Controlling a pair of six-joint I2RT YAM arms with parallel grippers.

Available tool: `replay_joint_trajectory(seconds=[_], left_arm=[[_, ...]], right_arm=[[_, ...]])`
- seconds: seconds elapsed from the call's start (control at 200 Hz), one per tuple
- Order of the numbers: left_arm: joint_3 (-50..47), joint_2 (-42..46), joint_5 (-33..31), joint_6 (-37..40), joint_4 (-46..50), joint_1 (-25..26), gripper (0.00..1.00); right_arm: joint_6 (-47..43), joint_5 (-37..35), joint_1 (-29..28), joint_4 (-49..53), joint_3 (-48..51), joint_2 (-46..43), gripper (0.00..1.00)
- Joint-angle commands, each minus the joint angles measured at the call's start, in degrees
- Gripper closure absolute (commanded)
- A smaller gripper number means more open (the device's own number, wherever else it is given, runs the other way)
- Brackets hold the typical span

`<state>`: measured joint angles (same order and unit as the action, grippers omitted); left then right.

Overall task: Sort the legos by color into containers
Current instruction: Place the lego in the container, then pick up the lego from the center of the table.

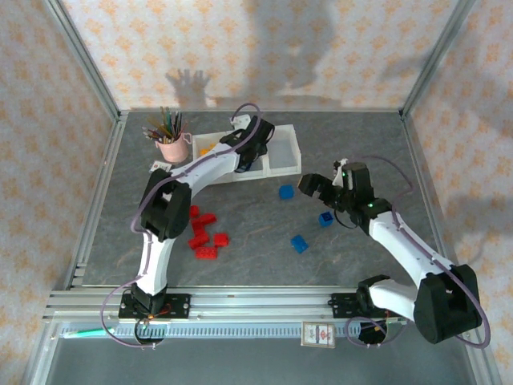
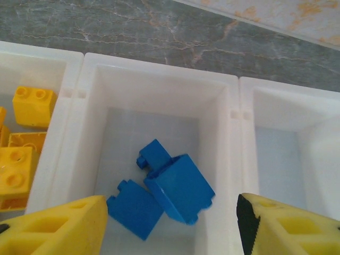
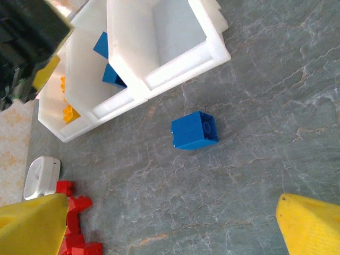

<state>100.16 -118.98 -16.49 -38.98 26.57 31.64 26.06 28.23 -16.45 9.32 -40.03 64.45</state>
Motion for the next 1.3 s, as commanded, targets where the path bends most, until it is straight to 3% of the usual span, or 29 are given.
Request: replay_joint_trajectory(seconds=[0.0, 0.28, 0.596, 0.881, 1.116, 1.291], left_arm=[[-3.3, 6.65, 3.43, 0.58, -0.5, 2.14, 0.31], [-13.17, 14.17, 6.97, -4.07, -3.71, 10.16, 0.25], [-17.21, 10.29, 8.05, -10.06, -6.69, 17.56, 0.11], [-12.33, 0.65, 6.21, -10.59, -4.19, 18.47, 0.04], [-7.85, -4.8, 3.96, -9.91, -3.98, 18.37, 0.04], [-2.22, -9.72, 0.3, -9.62, -0.77, 17.98, 0.09]], right_arm=[[-1.8, -3.43, 0.32, 2.25, -2.09, -1.47, 0.0], [-2.2, -3.12, 3.76, 2.16, 2.19, -3.14, 0.0], [-2.64, -3.21, 6.2, -0.13, 8.65, -3.09, 0.0], [-3.08, -3.08, 7.38, -0.88, 10.51, -2.92, 0.0], [-3.46, -2.84, 7.6, -0.74, 9.79, -2.63, 0.0], [-3.43, -2.65, 7.69, -0.6, 9.52, -2.73, 0.0]])
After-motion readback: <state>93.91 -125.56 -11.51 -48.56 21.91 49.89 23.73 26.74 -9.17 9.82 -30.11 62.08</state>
